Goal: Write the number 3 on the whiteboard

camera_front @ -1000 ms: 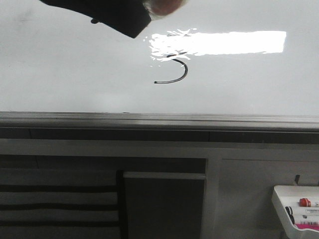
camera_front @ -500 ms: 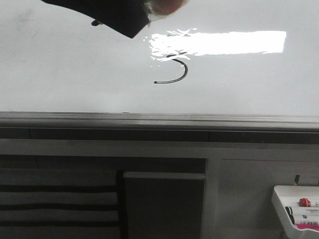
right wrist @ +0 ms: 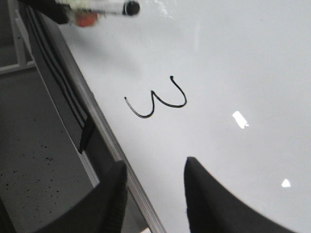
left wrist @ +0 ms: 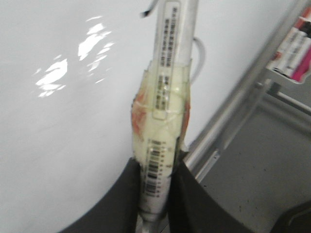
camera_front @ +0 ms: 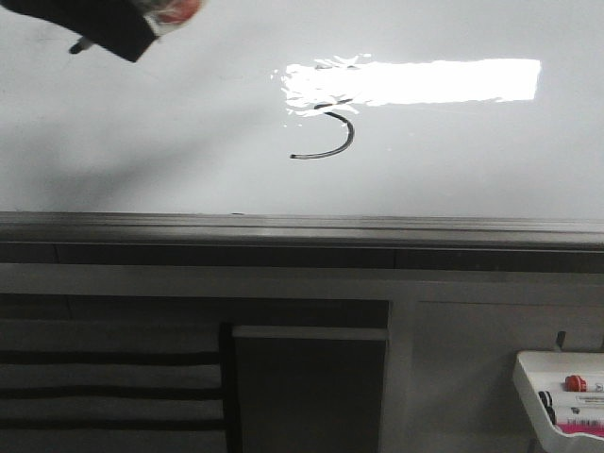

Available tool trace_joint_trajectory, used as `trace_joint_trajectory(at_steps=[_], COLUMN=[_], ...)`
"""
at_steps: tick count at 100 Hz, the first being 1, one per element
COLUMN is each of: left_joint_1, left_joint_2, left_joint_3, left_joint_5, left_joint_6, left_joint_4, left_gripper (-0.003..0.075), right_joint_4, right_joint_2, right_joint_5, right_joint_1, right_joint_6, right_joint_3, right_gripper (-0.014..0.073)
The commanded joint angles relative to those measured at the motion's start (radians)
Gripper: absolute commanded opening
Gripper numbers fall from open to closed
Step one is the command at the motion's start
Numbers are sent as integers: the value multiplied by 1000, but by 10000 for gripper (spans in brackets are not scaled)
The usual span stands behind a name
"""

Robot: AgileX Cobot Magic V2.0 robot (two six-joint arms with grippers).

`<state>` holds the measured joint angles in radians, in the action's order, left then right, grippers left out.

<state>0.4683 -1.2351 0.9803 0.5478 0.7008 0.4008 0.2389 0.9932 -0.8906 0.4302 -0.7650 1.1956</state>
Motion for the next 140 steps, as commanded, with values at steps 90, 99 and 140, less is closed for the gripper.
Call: trace_joint_trajectory(at_steps=[90,99,140], left_joint_1=[-260,-260,-260], left_joint_2=[-103,-103,131], left_joint_3=[-128,-128,-123], left_joint_5=[-477,-477,-391], left_joint_6=[-78,-78,-76], left_joint_4=[274,274,182], left_gripper=[123,223,424], right_joint_4=[5,5,5], right_joint_2=[-25,-25,-81], right_joint_5=[13,13,59], right_joint_1=[-40,-40,-204], right_joint_6=[28,45,441], right_joint_3=[5,5,-98], right_gripper=[243,243,242])
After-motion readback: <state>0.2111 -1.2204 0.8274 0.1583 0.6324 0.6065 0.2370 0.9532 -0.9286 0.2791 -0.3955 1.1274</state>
